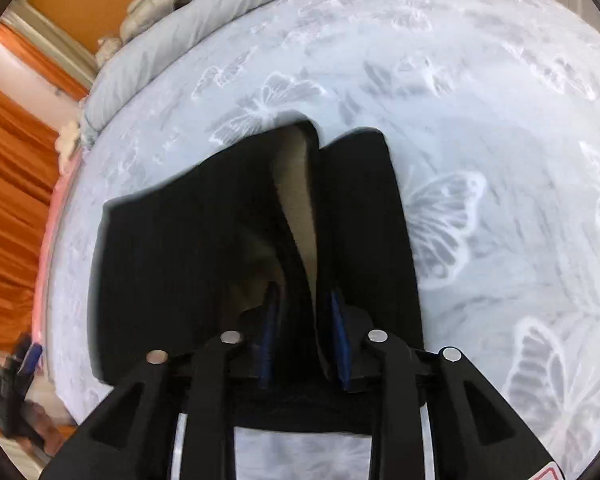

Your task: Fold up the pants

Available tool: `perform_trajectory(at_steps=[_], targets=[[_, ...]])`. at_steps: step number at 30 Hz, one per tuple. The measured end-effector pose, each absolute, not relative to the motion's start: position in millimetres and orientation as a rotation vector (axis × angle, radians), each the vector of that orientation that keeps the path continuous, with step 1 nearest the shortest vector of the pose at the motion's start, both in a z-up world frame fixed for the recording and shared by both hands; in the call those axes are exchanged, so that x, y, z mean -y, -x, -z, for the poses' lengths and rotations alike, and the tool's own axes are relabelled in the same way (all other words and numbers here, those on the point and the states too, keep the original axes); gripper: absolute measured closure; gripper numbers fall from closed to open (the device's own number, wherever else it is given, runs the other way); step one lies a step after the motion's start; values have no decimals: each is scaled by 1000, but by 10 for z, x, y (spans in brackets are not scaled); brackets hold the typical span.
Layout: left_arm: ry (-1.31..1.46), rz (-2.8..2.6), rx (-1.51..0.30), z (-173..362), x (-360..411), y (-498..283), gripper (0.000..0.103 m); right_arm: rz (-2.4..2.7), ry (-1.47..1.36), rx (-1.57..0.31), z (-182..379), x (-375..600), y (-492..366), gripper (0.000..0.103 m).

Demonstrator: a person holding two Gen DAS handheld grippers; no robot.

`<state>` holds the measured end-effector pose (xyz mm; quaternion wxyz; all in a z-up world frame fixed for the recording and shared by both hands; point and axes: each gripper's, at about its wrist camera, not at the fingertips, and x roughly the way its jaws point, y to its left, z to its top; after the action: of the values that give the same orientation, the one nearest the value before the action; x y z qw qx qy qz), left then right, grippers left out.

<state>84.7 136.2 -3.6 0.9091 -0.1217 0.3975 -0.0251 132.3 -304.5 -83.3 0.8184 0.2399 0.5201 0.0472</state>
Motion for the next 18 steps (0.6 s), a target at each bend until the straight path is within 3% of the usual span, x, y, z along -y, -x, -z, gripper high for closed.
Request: perform_trajectory(at_steps=[2,4,5,14,15,16,17,18], targets=[[249,74,-847,84,-1233,-881,5,-125,-545,-1097,722,3106,-1242,69],[274,98,-876,153,-1099,-920,5,-121,-482,-1023,504,3118,-1098,34],[288,109,-884,179,-1056,-938,5,-112,-439,-984,433,3108,-1035,27],[356,130,-968,458,-604,-1191,5,-174,-406,-986,582,3038,-1271,23],[357,137,-967,460,-555,-1206,5,-177,-383,-1000,640,3000,-1265,32],[346,147,-965,459,-493,-1220,5,-215,-341,-1024,715,2903,-1313,74],[334,149,-964,460,-462,-1226,5,-217,-304,-1045,749,2836,-1346,86],[309,148,-964,461,-426,-1230,5,-214,-290,-1042,738,2802,-1346,87]])
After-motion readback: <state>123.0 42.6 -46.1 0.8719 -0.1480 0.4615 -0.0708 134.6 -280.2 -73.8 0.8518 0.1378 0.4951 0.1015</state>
